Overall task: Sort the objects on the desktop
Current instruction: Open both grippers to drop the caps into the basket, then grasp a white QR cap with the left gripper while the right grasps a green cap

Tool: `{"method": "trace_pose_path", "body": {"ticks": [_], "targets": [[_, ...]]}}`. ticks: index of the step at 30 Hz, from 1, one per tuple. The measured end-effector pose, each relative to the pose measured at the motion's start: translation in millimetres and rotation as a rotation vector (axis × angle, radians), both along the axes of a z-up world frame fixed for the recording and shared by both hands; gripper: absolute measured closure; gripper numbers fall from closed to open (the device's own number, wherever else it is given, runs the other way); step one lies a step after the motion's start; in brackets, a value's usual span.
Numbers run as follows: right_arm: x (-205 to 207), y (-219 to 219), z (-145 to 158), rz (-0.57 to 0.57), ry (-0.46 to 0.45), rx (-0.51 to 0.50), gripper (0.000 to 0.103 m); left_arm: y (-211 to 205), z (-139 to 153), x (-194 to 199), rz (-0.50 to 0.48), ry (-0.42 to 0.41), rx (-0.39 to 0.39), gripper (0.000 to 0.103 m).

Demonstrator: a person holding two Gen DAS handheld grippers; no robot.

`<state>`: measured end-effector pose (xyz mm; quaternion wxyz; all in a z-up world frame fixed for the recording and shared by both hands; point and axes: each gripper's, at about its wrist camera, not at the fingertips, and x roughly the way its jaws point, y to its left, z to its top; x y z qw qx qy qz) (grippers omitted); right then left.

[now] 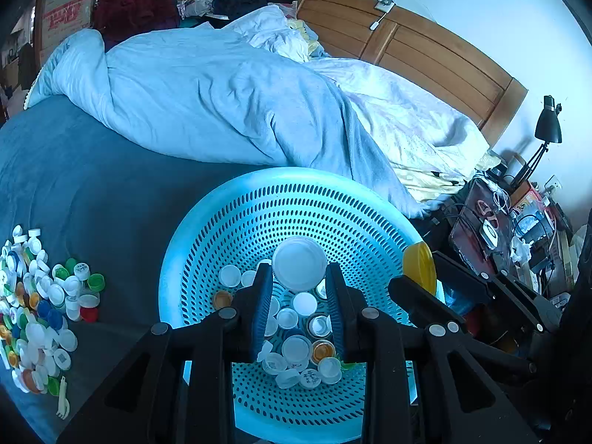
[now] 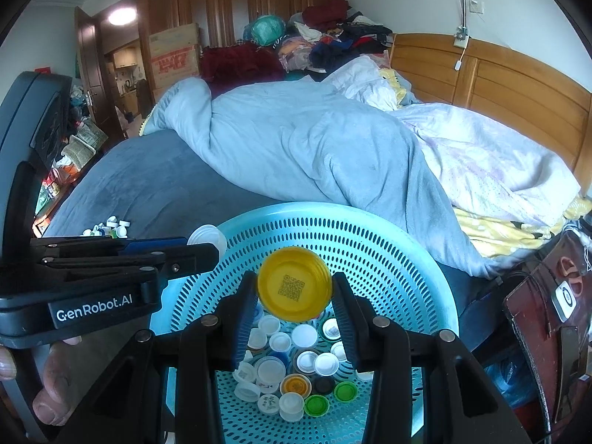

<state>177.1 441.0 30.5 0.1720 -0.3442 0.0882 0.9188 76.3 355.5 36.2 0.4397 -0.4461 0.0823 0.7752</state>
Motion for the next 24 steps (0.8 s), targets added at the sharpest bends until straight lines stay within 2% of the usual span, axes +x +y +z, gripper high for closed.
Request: {"method": "trace_pose_path", "body": {"ticks": [3, 4, 5, 6, 16, 20, 22, 24], "targets": [[-0.3, 1.1, -0.7, -0.005, -0.001, 0.004, 0.058, -0.2, -0.1, 0.3, 0.0, 0.002, 0.003, 0.077], [-0.2, 1.5, -1.4, -0.009, -0.002, 0.008, 0.056, -0.5, -0.6, 0.3, 0.004, 0.002, 0.001, 0.072], [0.1, 2.2, -1.8, -0.012, -0.001, 0.009, 0.047, -1.6, -0.5, -0.5, 0.019, 0.006, 0.001, 0.063], [1.0, 2.8, -1.8, -0.015, 0.005, 0.008, 0.043, -2.6, -0.4, -0.1, 0.026, 0.011, 0.004, 0.061], [-1.9, -0.5, -1.9, -0.002, 0.01, 0.009, 0.043, -12.5, -0.6, -6.0, 0.038, 0.01, 0.019, 0.061], [-1.8, -7.3, 1.9, 0.022, 0.039, 0.001, 0.043, -40.0, 1.9, -15.2, 0.081, 0.038, 0.036, 0.061], [-3.7, -15.7, 3.2, 0.048, 0.05, 0.002, 0.042, -67.9, 1.7, -26.4, 0.121, 0.042, 0.053, 0.061], [-8.1, -26.6, 3.2, 0.077, 0.054, 0.007, 0.041, -112.0, -2.6, -42.3, 0.204, 0.06, 0.057, 0.061]]}}
